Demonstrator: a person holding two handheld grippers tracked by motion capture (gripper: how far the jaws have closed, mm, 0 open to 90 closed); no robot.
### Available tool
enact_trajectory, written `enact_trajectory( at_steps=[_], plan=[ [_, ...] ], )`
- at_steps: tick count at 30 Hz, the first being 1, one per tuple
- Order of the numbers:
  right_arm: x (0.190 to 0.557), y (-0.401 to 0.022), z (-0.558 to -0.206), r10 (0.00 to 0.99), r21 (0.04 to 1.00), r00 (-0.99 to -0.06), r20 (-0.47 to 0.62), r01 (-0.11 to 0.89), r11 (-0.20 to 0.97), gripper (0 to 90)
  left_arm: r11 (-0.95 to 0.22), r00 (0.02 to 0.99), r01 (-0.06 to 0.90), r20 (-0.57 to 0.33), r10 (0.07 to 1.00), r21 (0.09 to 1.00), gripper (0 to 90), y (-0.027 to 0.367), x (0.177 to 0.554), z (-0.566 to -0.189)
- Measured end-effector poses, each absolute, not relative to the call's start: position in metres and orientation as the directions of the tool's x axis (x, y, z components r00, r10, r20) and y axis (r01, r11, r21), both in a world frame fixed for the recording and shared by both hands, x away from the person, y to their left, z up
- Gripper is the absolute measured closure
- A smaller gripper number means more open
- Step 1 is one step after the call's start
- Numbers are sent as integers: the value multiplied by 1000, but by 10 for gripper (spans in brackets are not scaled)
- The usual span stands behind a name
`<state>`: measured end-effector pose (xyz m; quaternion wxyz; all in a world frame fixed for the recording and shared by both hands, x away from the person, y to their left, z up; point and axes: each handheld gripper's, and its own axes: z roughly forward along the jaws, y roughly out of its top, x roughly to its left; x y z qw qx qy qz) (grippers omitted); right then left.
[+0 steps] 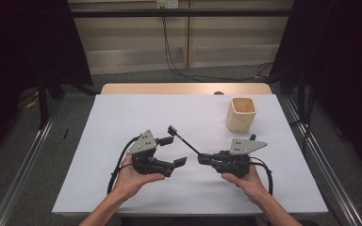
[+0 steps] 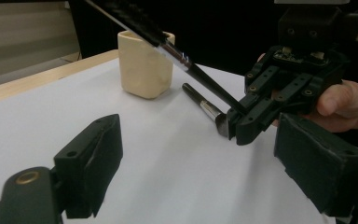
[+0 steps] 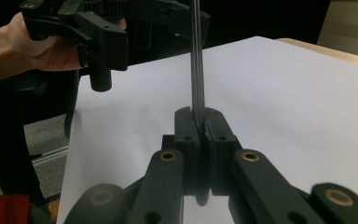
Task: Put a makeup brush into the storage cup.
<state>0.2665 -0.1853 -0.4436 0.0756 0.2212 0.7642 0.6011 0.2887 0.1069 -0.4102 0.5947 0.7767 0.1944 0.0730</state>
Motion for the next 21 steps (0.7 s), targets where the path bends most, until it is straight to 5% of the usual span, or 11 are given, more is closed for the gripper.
enact_trajectory(
  at_steps=[12,21],
  plan=[
    [267,-185,-444,427,952,-891,152,248,177,858,-207,914,193,-99,393,959,224,93,295,-410],
    [267,-186,-445,437,954,-889,139,238,181,858,-166,914,205,-128,385,964,409,89,300,-413]
  ],
)
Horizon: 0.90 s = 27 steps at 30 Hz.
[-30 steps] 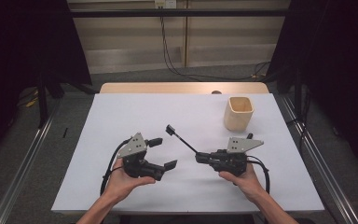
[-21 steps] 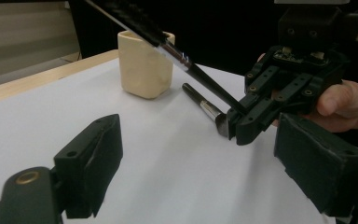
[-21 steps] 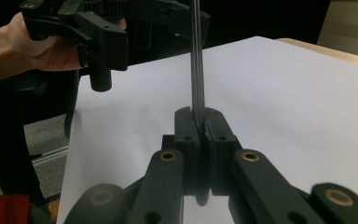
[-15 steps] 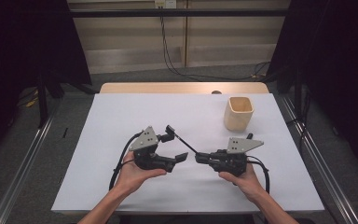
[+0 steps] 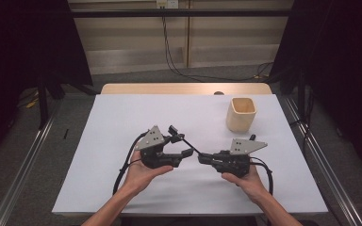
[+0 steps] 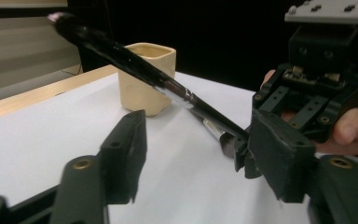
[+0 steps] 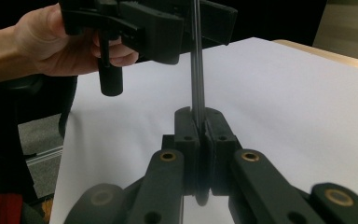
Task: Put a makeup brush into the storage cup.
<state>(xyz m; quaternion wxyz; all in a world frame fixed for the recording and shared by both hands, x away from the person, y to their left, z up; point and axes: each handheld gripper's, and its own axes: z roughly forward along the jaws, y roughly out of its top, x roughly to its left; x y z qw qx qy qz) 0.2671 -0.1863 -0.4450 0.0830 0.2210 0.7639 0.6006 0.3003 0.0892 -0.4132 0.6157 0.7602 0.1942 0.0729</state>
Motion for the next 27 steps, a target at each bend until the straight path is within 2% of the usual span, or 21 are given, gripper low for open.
enact_trajectory(
  at_steps=[5,12,27],
  plan=[
    [268,-186,-448,437,951,-889,136,241,193,858,-151,910,222,-149,387,963,478,92,301,-415],
    [269,-184,-453,431,949,-892,138,243,199,858,-119,908,249,-189,373,961,620,94,303,-414],
    [268,-179,-457,412,947,-901,136,241,214,857,-74,902,317,-276,332,946,762,98,302,-410]
  ],
)
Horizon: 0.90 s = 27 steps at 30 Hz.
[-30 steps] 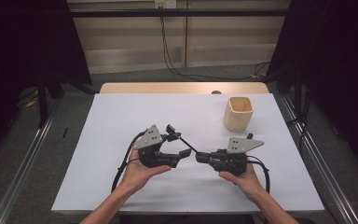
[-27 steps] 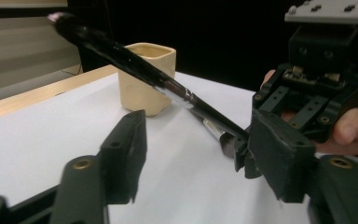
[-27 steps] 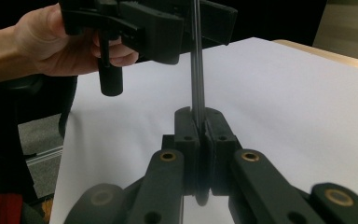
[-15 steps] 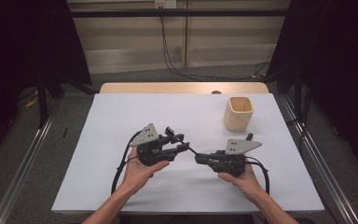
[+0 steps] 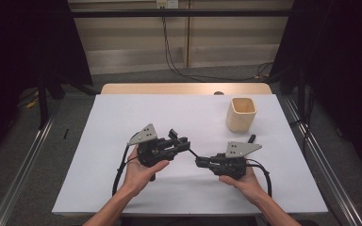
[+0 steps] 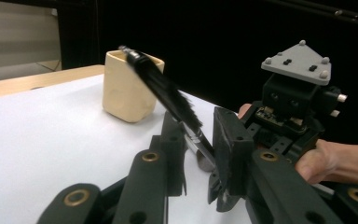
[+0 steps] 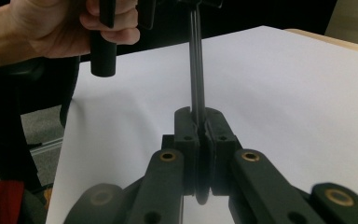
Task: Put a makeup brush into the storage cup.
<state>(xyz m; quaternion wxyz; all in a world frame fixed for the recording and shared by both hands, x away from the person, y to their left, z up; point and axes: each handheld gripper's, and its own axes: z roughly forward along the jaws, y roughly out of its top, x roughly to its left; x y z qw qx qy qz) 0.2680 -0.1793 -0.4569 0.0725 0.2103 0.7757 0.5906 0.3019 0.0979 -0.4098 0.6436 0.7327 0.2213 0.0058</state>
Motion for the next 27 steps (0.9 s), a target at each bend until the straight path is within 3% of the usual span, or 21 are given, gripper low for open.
enact_trajectory(
  at_steps=[16,27],
  plan=[
    [269,-175,-460,424,939,-894,147,261,223,820,-95,922,305,-269,278,948,849,93,294,-401],
    [268,-175,-459,420,942,-894,155,262,211,675,-102,920,310,-271,282,945,855,94,295,-400]
  ],
)
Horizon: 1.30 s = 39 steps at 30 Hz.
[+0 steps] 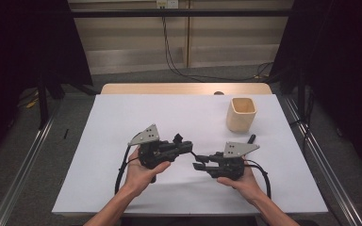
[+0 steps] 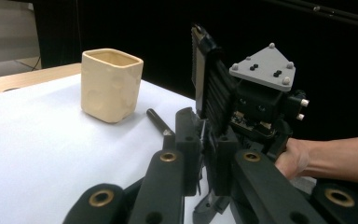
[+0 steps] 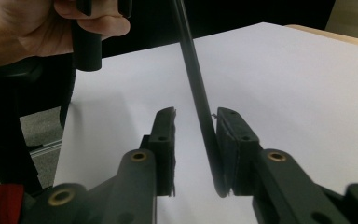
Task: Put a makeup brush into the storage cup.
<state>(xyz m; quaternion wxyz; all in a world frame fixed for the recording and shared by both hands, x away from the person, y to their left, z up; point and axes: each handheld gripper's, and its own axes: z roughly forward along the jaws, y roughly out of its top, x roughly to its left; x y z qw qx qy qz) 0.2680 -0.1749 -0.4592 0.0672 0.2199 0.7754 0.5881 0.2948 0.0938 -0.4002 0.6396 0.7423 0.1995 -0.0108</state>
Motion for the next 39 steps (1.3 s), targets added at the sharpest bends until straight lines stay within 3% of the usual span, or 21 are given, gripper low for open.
enact_trajectory(
  at_steps=[8,15,21,25,39],
  plan=[
    [267,-176,-456,422,945,-894,147,254,208,507,-103,915,318,-277,293,943,856,99,297,-398],
    [268,-176,-454,438,938,-880,181,288,192,267,-107,906,334,-288,309,937,855,103,299,-396],
    [267,-176,-452,430,939,-881,198,296,174,192,-110,905,333,-285,316,937,855,106,300,-395],
    [267,-177,-452,413,939,-889,198,293,179,94,-117,904,333,-282,322,936,855,108,300,-393],
    [267,-182,-451,423,939,-885,193,292,182,79,-138,897,334,-269,351,933,855,118,303,-385]
  ],
)
